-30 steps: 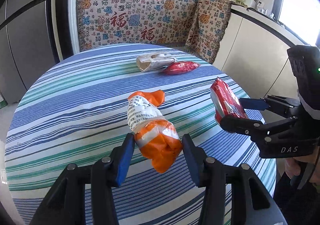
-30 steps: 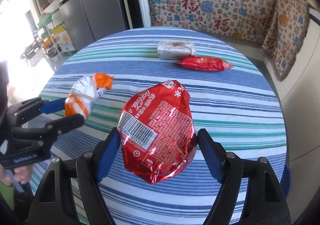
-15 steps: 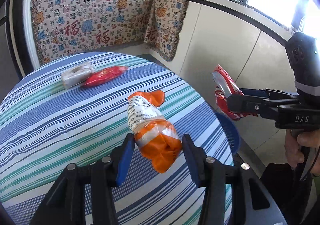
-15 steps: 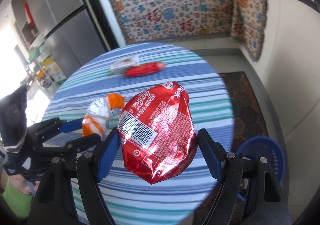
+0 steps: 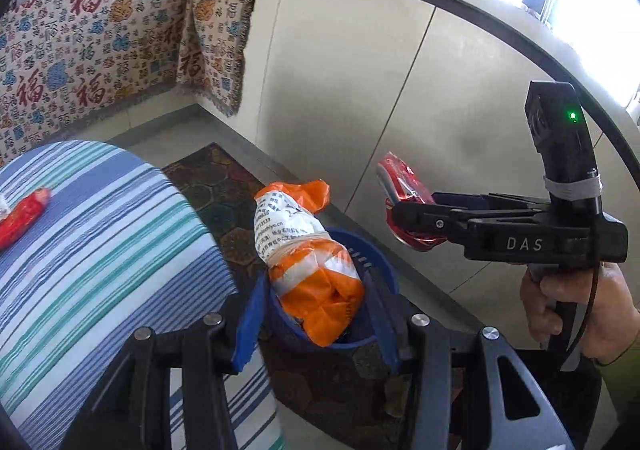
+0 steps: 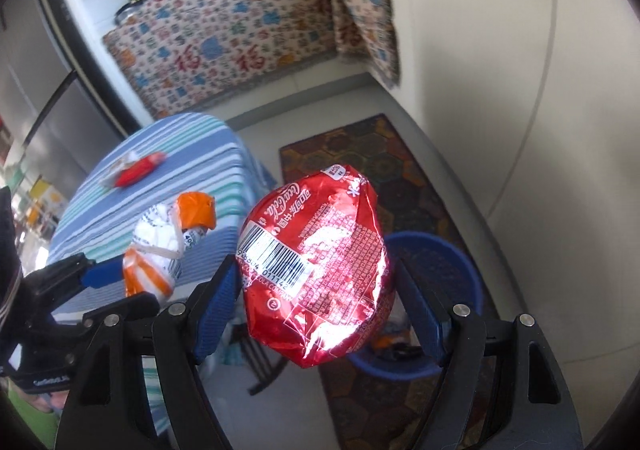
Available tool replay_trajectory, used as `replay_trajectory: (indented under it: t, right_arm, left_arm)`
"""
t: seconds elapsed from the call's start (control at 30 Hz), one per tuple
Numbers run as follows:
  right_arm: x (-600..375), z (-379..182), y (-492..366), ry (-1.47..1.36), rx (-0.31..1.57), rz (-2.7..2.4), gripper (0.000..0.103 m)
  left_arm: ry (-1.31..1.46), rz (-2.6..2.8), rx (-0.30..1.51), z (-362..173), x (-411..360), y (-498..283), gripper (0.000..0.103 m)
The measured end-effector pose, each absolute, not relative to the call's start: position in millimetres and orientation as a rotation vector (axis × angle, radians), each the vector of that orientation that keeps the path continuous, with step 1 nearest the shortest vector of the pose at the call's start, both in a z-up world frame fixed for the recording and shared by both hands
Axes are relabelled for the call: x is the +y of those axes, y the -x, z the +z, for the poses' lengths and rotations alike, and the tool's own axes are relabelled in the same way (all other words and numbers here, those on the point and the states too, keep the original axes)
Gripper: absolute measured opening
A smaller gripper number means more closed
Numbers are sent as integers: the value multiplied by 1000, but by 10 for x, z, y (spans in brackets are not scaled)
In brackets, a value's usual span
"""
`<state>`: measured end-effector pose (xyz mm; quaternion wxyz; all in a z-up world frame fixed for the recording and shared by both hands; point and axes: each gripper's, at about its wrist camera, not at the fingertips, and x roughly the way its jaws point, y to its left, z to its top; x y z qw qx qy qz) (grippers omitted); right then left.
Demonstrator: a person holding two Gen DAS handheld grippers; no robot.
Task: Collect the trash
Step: 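Carry the wrapper and red foil bag over the blue wastebasket, then open both grippers to drop wrapper and bag into the wastebasket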
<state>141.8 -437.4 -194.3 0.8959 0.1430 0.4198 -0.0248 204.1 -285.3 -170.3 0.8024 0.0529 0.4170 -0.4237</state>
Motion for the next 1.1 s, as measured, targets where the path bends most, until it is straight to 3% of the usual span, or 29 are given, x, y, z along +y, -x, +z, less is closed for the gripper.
replay_trajectory:
  t: [0.57,0.7,0.77,1.1]
  right_arm:
    - [-5492,-2930,-1462,-633,985,-150,79]
    - [-5593,-3103,-1528,-679,1003,-147,82]
    - [-5657,-3165,-1528,-707,1000,-150,92]
    - [-5732,-2821,-1394,-673,877,-210,95]
  left_arm:
    - [-222,-917,1057,-2947,-4064,-2322,50]
    - [-252,-900,1099,-3235,-4232,-2383,61]
    - [-257,-886,1120,-3301,-4293,-2401,62]
    - [-210,-868,1035,-2850,-4036,-2394,62]
